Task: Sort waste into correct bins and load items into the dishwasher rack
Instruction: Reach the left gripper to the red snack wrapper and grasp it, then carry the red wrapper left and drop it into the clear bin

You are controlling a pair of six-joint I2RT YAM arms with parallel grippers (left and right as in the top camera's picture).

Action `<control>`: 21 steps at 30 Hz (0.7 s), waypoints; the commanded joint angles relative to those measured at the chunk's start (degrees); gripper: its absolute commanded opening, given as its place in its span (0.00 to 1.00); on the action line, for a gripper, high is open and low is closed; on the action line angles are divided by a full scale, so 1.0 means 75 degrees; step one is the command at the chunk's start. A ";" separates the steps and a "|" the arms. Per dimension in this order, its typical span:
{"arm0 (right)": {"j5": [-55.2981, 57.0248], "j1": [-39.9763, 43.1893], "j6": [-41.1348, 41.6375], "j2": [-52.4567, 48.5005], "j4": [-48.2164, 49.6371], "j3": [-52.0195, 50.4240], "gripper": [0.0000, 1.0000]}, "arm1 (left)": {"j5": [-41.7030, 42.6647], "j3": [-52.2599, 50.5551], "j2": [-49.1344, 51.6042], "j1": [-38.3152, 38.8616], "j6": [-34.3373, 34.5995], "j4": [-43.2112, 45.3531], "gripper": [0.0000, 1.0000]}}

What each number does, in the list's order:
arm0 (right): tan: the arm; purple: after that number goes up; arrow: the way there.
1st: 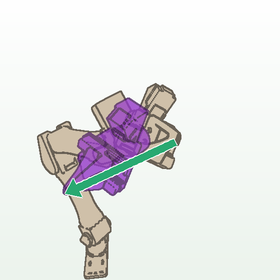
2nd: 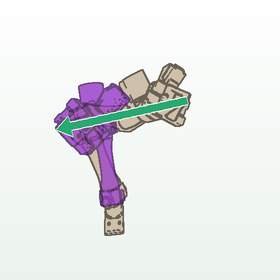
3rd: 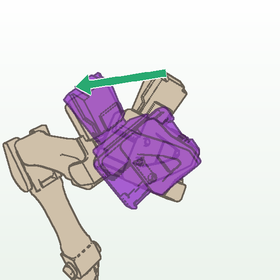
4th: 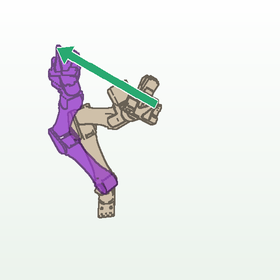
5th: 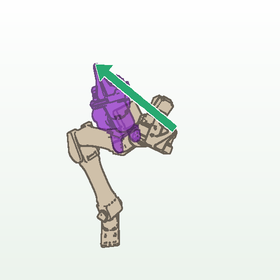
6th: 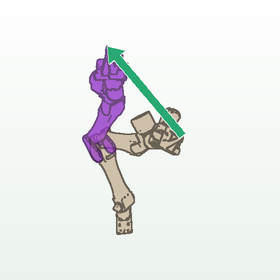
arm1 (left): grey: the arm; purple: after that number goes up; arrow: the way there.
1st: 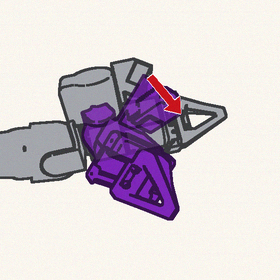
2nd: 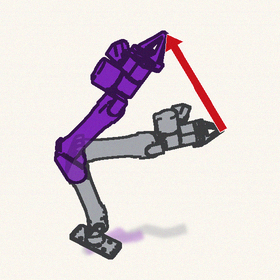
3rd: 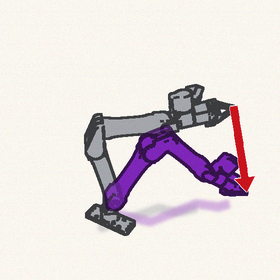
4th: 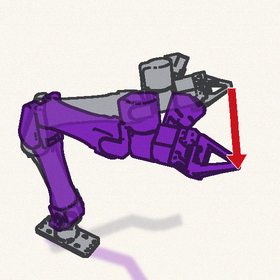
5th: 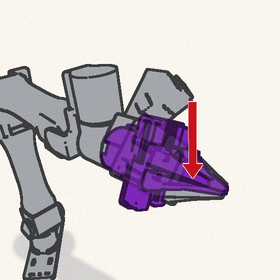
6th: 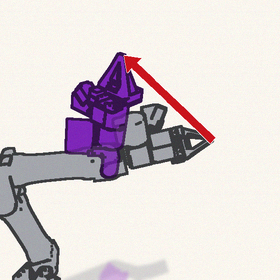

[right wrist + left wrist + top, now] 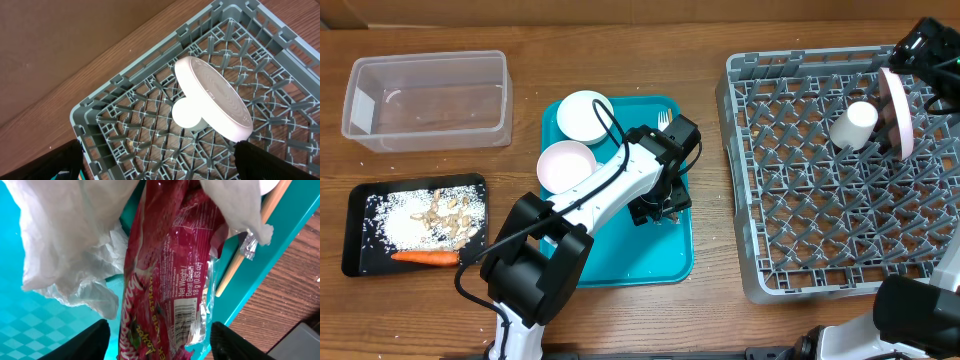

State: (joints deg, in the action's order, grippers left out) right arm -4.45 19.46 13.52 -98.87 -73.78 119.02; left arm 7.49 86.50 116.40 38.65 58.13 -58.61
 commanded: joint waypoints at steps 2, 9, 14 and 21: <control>0.0047 0.0023 0.0058 0.0058 0.0020 0.0032 1.00 | 0.0012 -0.0067 0.0096 0.0041 -0.0405 -0.0006 0.56; 0.0050 0.0020 0.0058 0.0058 0.0020 0.0032 1.00 | 0.0041 -0.0023 0.0093 0.0041 -0.0787 -0.0227 0.04; 0.0047 0.0023 0.0058 0.0058 0.0020 0.0032 1.00 | -0.0009 0.0367 0.0093 0.0032 -0.0825 -0.0982 0.04; 0.0050 0.0023 0.0058 0.0058 0.0020 0.0032 1.00 | -0.0085 0.1897 0.0009 0.0035 -0.1600 -0.2244 0.04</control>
State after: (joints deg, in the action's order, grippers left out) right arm -4.45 19.46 13.52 -98.87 -73.78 119.02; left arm 7.70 94.59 116.60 38.65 50.33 -73.34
